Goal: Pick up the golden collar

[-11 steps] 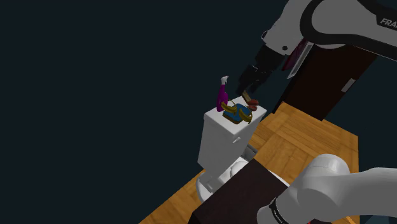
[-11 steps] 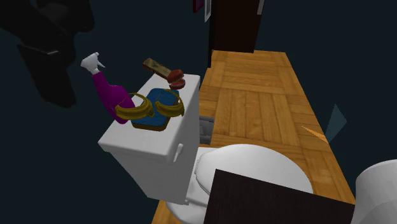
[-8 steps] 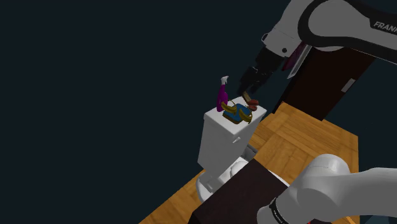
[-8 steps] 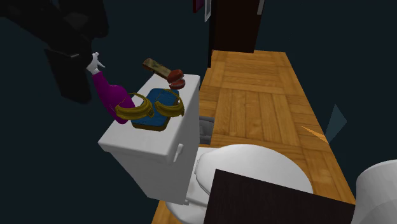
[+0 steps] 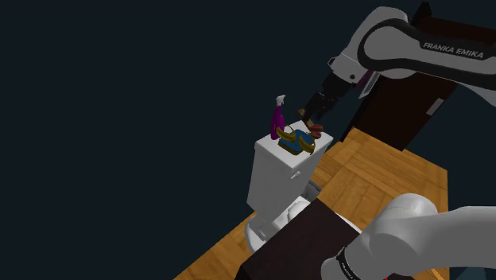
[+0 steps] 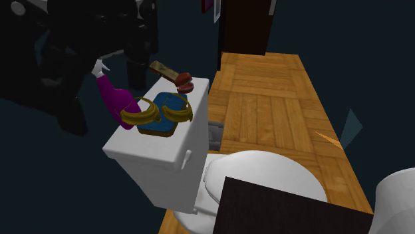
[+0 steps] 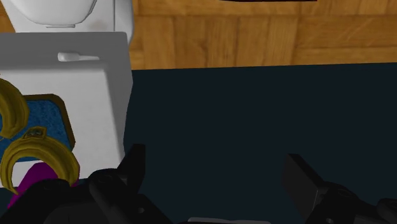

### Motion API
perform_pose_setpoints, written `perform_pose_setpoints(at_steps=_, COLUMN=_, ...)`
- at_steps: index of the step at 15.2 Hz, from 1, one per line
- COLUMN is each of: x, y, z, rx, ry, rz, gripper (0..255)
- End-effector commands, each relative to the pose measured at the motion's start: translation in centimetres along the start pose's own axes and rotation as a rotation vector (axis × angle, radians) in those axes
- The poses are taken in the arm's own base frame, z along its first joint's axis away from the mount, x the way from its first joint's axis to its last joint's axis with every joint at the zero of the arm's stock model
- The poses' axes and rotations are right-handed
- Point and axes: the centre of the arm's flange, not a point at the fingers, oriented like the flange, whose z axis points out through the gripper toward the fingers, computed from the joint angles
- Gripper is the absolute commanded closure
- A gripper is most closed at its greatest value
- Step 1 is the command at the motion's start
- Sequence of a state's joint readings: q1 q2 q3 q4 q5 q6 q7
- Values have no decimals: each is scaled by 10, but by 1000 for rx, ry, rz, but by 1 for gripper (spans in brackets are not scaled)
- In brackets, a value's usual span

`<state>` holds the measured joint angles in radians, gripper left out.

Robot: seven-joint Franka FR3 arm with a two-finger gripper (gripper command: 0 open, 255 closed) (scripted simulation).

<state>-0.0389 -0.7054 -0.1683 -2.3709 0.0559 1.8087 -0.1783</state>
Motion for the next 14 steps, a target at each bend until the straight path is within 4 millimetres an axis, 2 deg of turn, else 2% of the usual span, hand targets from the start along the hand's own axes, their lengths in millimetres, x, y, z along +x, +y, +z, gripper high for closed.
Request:
perform_pose_setpoints(at_steps=1, x=2, y=26, z=10, rx=6, ry=2, rz=-3, gripper=0)
perform_pose_setpoints(at_steps=14, x=28, y=189, z=76, rx=47, ry=9, rz=-11, gripper=0)
